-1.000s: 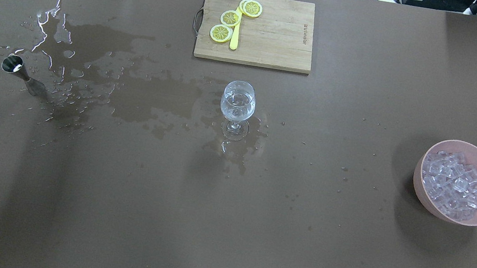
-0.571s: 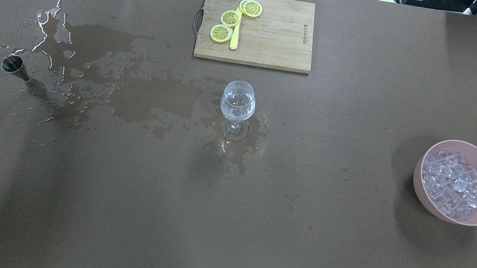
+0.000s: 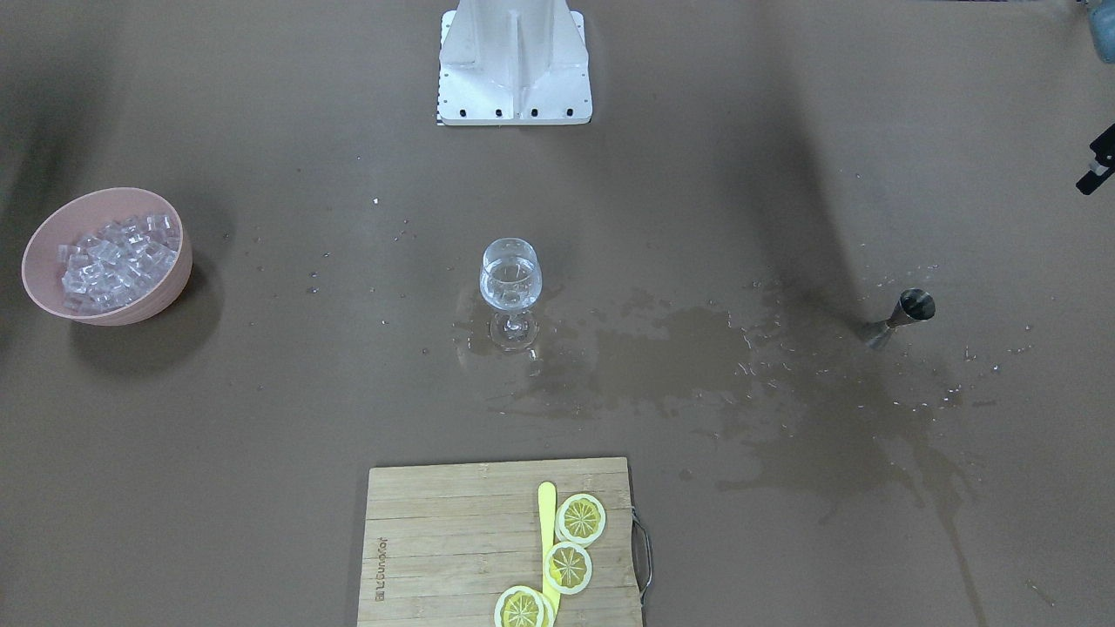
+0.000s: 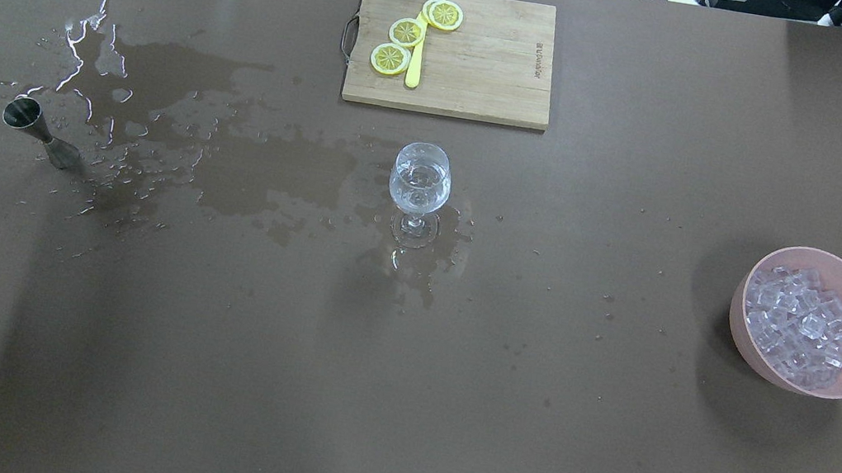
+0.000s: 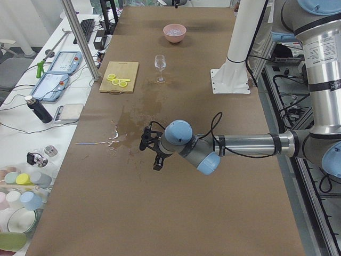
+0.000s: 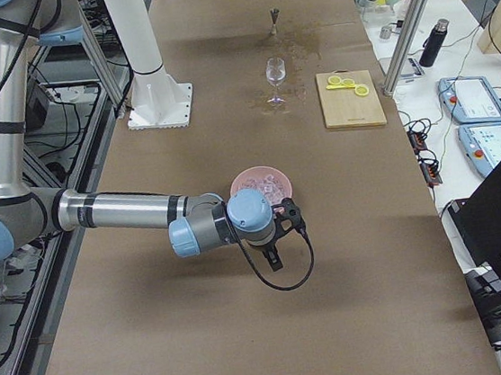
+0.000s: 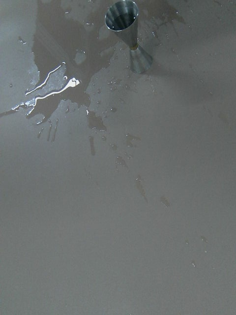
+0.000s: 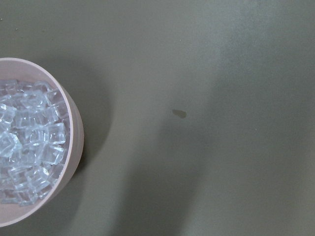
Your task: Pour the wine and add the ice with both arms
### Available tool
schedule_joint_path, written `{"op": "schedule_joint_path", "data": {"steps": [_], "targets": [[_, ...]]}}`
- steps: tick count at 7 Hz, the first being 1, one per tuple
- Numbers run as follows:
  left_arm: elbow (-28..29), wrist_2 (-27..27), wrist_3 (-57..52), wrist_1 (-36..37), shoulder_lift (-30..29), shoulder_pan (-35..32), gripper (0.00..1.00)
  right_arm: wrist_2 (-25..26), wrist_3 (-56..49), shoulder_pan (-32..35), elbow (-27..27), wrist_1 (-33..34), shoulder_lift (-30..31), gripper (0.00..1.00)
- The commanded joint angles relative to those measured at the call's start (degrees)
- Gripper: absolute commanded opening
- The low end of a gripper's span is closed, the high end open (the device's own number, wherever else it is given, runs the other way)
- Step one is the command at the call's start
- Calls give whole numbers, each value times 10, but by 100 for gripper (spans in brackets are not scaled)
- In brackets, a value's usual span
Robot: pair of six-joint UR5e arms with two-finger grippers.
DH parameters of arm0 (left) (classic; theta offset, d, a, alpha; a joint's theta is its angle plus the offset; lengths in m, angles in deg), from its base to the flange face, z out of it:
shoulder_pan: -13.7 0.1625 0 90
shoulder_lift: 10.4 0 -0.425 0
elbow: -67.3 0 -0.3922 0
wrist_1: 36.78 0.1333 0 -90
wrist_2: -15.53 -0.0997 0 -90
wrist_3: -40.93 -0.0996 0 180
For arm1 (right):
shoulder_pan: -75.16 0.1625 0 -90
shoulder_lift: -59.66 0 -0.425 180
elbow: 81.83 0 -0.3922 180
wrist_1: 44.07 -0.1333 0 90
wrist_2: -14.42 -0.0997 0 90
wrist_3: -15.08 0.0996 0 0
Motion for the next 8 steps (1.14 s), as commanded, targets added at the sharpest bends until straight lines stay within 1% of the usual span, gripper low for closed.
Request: {"op": "schedule_joint_path", "data": {"steps": [1, 2, 3, 4, 5, 6, 7, 8], "targets": [[9, -58, 103, -68, -27, 72, 97, -2, 12, 0, -2, -1, -1, 100], [48, -89, 107, -121, -42, 94, 97, -6, 28, 0, 2, -2, 0, 100], [71, -111, 108, -174, -46, 107, 97, 0, 62, -9, 2, -1, -6, 100], [77, -123, 129, -203, -51, 114, 96, 1, 67, -20, 2, -2, -8, 100], [79, -150, 170, -206, -67, 143, 97, 0, 67, -23, 4, -3, -8, 100], [79, -215, 172, -232, -62, 184, 97, 3, 68, -32, 4, -21, -8, 100], [77, -229, 193, -248, -61, 209, 98, 7, 68, -36, 3, -22, -8, 100], [76, -246, 245, -255, -61, 237, 98, 8, 68, -38, 1, -22, -8, 100]]}}
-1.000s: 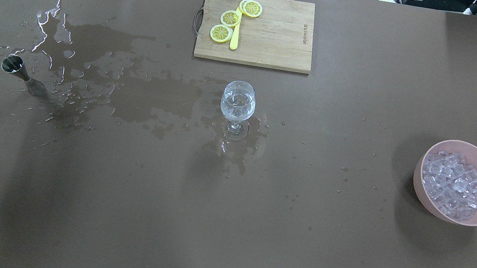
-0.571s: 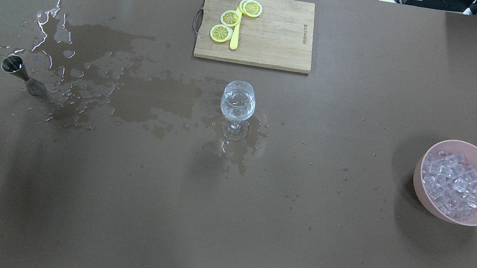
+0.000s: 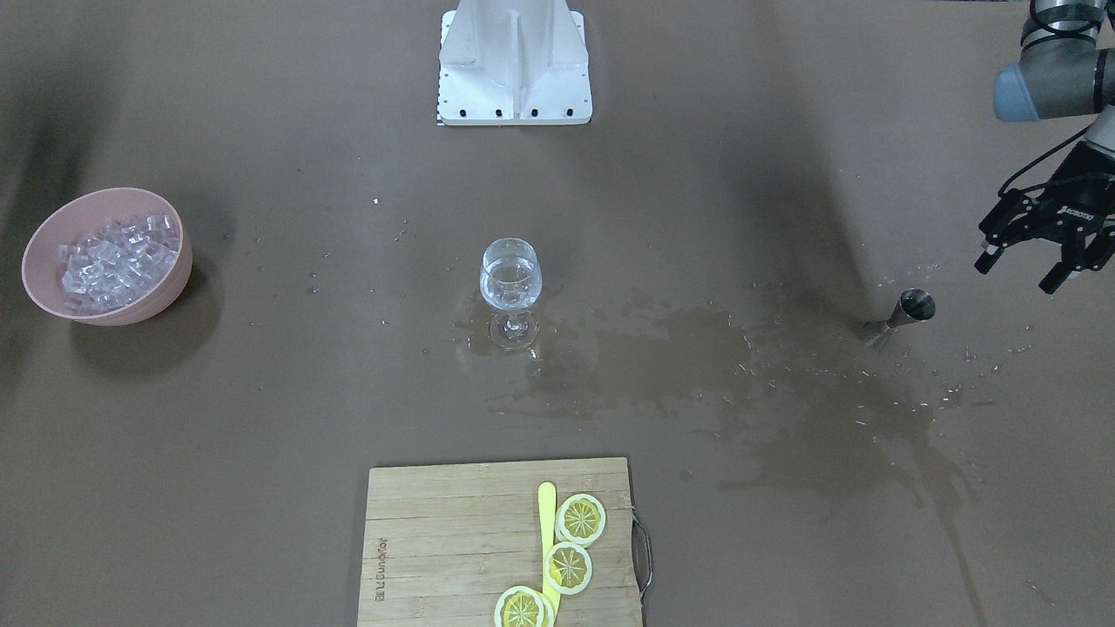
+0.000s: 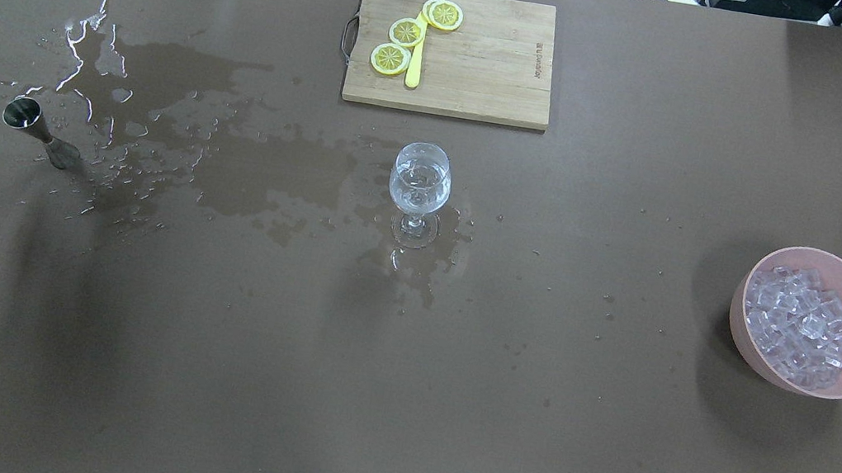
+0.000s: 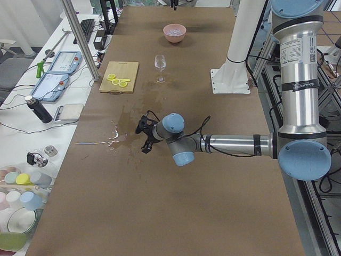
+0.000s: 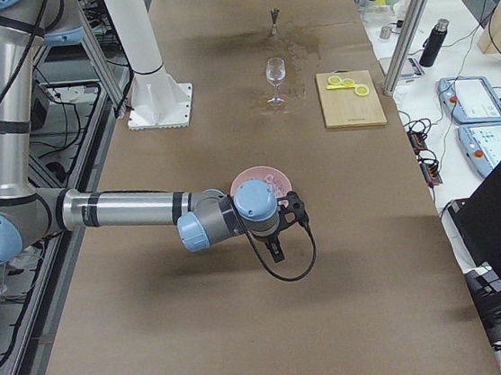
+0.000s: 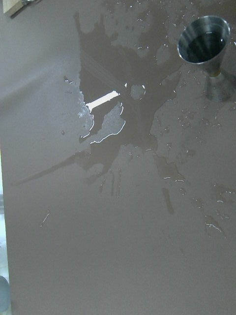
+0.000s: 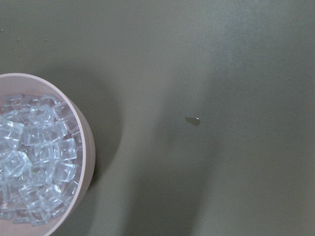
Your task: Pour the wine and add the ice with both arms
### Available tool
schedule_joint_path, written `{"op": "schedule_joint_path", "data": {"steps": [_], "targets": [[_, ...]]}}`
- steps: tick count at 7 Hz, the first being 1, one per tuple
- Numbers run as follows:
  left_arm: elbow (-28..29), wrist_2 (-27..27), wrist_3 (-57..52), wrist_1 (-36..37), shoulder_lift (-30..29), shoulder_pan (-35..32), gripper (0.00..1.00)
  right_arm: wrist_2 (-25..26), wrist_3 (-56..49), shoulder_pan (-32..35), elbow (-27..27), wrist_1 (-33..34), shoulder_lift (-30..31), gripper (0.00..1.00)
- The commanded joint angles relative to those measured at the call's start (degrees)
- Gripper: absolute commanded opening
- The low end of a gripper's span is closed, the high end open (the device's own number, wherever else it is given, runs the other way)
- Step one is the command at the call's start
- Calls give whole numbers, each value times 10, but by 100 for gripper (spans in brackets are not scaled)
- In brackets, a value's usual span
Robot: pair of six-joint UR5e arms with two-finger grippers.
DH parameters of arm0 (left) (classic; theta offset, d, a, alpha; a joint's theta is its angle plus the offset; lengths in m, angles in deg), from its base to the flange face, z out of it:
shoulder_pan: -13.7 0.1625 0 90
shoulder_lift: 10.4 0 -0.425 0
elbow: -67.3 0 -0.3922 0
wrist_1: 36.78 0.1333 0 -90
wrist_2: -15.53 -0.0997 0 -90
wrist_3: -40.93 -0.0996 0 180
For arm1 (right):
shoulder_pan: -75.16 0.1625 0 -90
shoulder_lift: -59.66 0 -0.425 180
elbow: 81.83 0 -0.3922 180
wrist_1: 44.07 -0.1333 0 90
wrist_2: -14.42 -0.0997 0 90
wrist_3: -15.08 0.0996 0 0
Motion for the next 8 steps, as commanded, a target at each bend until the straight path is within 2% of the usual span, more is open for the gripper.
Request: {"op": "schedule_joint_path", "data": {"steps": [1, 3, 6, 8], "targets": [[-11, -49, 69, -22, 0, 68, 98, 5, 0, -5, -3, -2, 0, 100], [-18, -61, 79, -32, 0, 83, 98, 6, 0, -8, -5, -2, 0, 100], [-18, -263, 79, -50, 20, 194, 97, 6, 0, -8, -8, -3, 0, 100], [-14, -314, 118, -49, 20, 227, 97, 6, -1, -8, -22, -3, -1, 100]]}}
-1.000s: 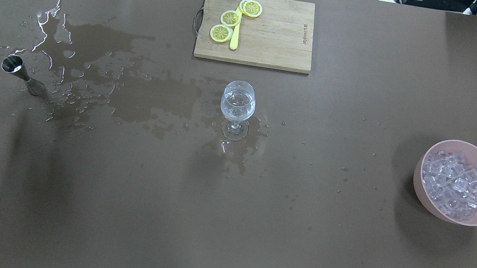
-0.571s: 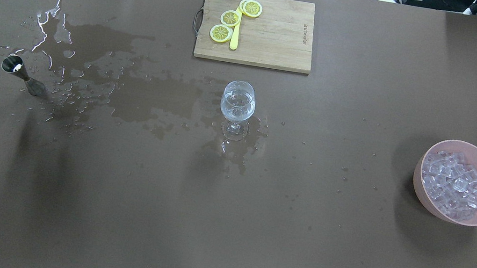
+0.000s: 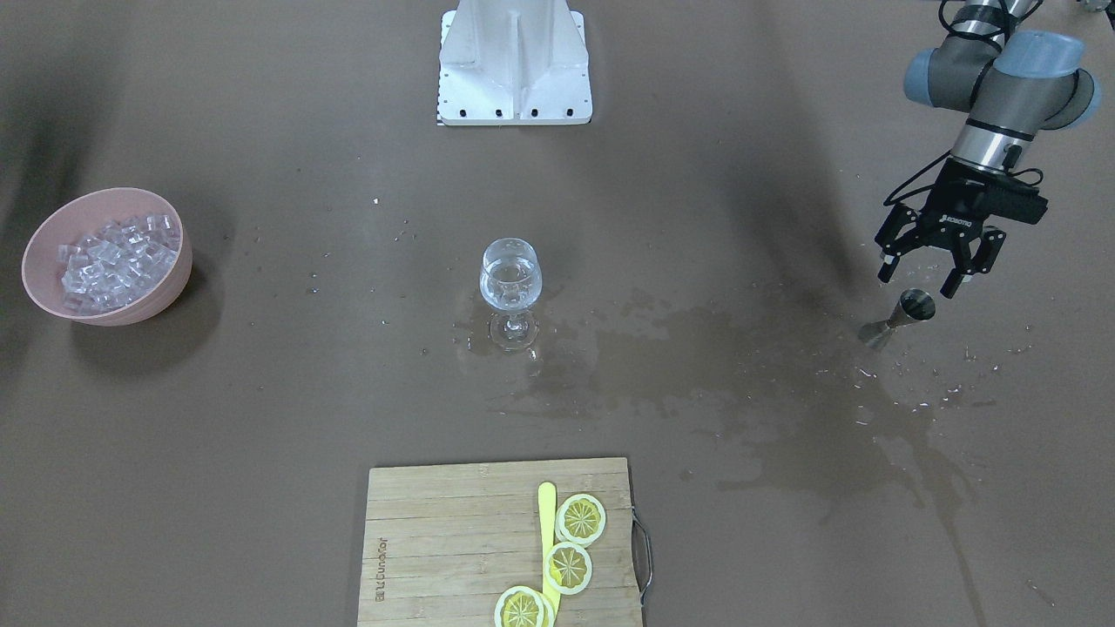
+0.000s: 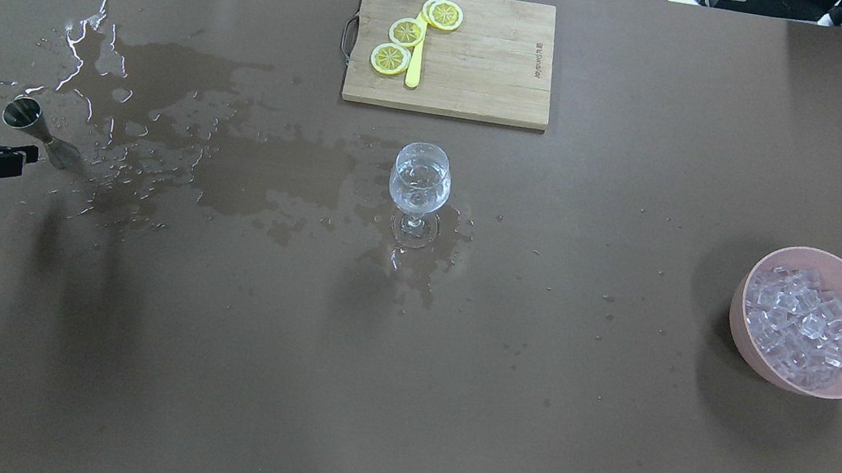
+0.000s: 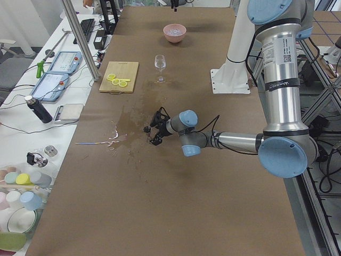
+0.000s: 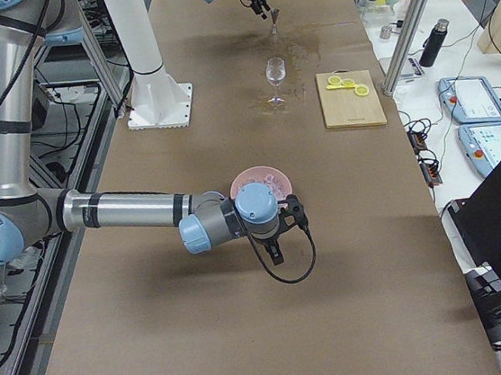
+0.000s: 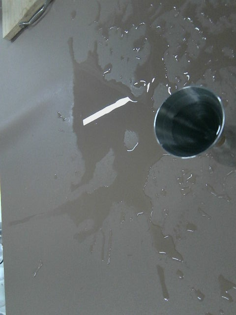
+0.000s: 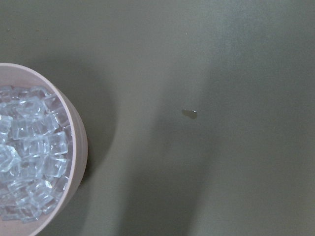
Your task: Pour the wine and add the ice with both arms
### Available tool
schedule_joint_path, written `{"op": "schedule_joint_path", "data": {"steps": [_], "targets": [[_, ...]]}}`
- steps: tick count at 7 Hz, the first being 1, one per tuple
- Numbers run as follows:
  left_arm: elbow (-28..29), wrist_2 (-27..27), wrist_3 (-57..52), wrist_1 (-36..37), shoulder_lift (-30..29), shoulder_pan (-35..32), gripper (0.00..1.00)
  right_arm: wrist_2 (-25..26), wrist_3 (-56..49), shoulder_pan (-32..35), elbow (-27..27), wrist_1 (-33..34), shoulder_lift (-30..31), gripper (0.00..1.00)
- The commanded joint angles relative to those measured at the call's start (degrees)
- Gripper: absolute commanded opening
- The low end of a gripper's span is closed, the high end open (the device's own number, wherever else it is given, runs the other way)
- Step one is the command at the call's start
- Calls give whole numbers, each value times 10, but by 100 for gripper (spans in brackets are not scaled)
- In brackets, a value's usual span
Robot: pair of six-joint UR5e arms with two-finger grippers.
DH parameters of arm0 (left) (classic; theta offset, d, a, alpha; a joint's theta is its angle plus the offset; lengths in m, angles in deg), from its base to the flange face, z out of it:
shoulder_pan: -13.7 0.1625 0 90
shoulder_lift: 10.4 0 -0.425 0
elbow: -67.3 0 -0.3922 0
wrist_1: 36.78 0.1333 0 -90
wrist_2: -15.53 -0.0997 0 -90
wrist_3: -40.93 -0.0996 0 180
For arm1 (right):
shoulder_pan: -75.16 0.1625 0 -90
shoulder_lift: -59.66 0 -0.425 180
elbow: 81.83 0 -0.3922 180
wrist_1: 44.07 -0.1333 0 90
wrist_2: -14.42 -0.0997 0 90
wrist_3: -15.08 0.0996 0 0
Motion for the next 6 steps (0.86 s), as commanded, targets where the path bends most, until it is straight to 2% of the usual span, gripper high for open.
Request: {"op": "schedule_joint_path", "data": {"steps": [1, 4, 6], "targets": [[5, -61, 34, 1, 1, 23, 97, 0, -1, -1, -10, -1, 0, 100], [36, -156, 79, 7, -36, 77, 97, 0, 0, -1, -11, -1, -1, 100], [68, -174, 79, 6, -64, 85, 97, 0, 0, -1, -11, -1, -1, 100]]}}
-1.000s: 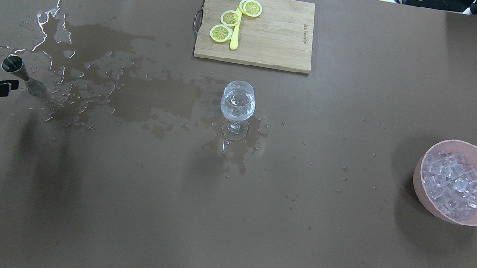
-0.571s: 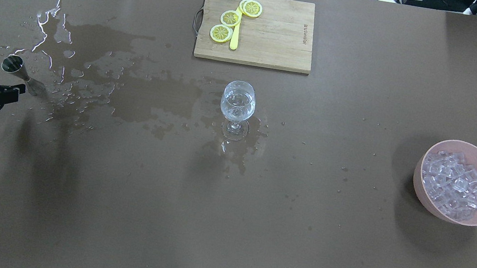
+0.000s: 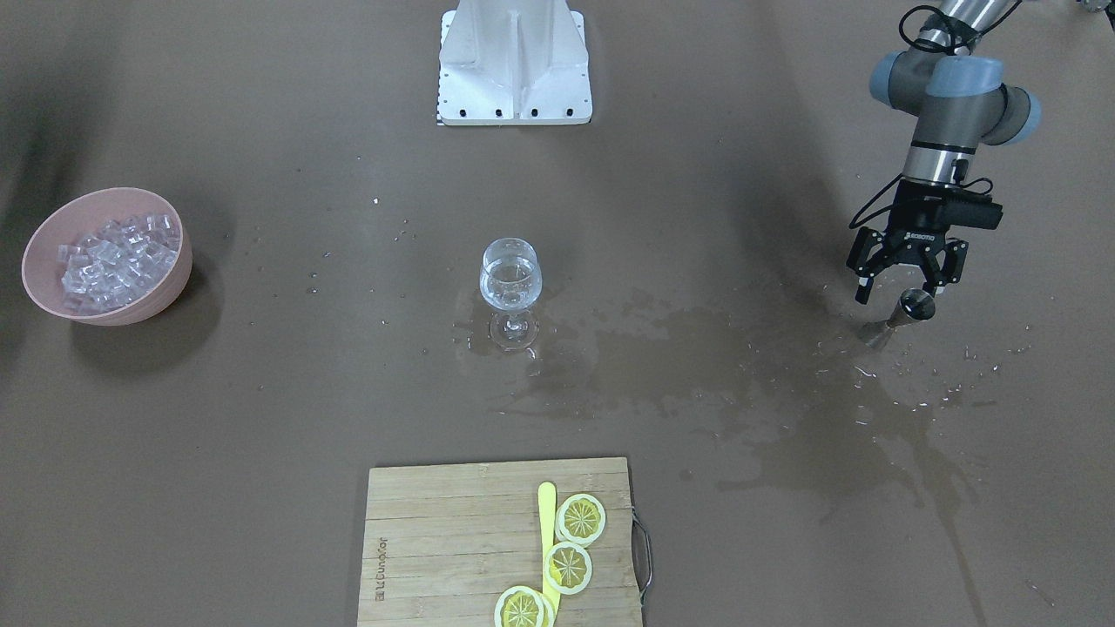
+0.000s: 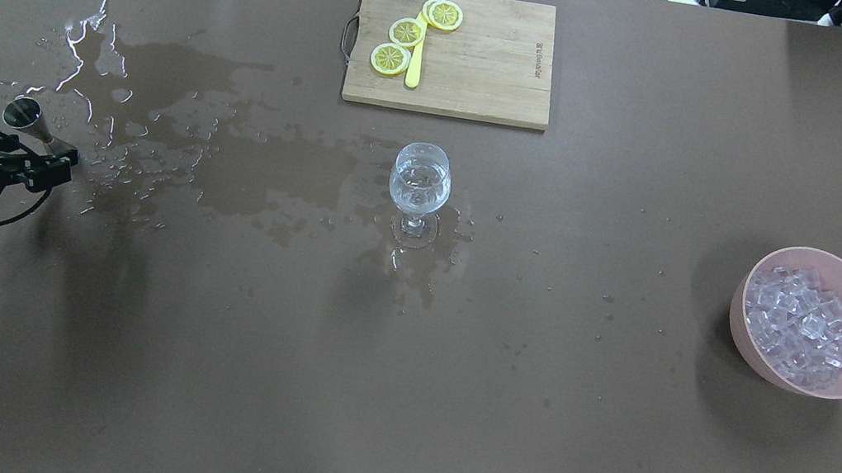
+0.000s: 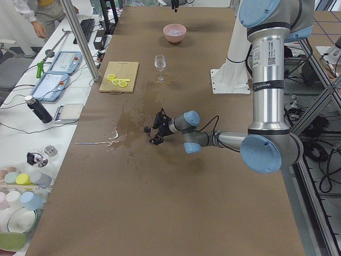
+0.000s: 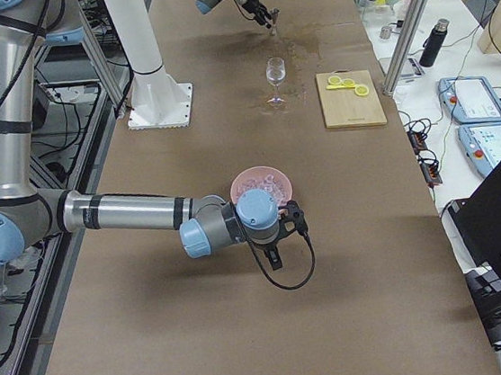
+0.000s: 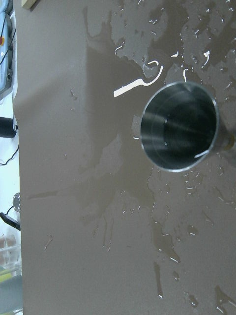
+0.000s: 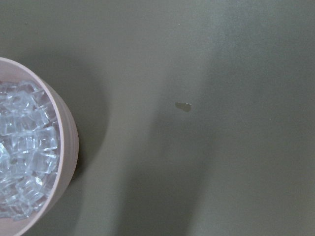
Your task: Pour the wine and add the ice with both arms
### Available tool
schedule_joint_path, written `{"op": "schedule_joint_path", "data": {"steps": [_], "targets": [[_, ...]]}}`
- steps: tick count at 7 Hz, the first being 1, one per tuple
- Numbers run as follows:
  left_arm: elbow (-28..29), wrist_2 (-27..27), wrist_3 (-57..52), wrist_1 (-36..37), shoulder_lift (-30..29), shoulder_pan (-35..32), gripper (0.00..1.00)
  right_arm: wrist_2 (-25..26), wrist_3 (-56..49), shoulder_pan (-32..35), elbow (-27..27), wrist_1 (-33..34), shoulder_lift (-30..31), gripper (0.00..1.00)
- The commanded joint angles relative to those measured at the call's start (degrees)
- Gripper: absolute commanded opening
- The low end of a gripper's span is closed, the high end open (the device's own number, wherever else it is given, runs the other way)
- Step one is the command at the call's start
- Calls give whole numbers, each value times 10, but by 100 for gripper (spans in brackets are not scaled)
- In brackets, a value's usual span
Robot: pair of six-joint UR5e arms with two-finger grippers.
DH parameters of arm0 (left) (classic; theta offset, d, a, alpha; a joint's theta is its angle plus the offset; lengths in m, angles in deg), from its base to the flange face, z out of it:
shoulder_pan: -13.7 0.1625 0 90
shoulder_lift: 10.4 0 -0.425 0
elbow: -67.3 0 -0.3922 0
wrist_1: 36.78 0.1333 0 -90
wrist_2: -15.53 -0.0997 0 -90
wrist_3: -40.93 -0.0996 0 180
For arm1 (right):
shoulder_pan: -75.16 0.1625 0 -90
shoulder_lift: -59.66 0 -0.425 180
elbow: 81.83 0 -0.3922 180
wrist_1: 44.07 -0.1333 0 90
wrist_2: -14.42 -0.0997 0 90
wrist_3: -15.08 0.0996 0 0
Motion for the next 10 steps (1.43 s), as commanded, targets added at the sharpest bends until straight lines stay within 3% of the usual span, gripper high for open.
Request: {"op": "schedule_joint_path", "data": {"steps": [1, 3, 5, 8, 10], "targets": [[17, -14, 3, -1, -15, 3, 97, 0, 0, 0, 0, 0, 0, 100], [18, -19, 6, -1, -8, 2, 97, 0, 0, 0, 0, 0, 0, 100], [19, -65, 6, 1, -8, 2, 97, 0, 0, 0, 2, -1, 0, 100], [38, -67, 6, 1, -21, 4, 97, 0, -1, 0, 2, -1, -1, 100], [40, -67, 7, 0, -23, 4, 79, 0, -1, 0, 4, -1, -1, 100]]}}
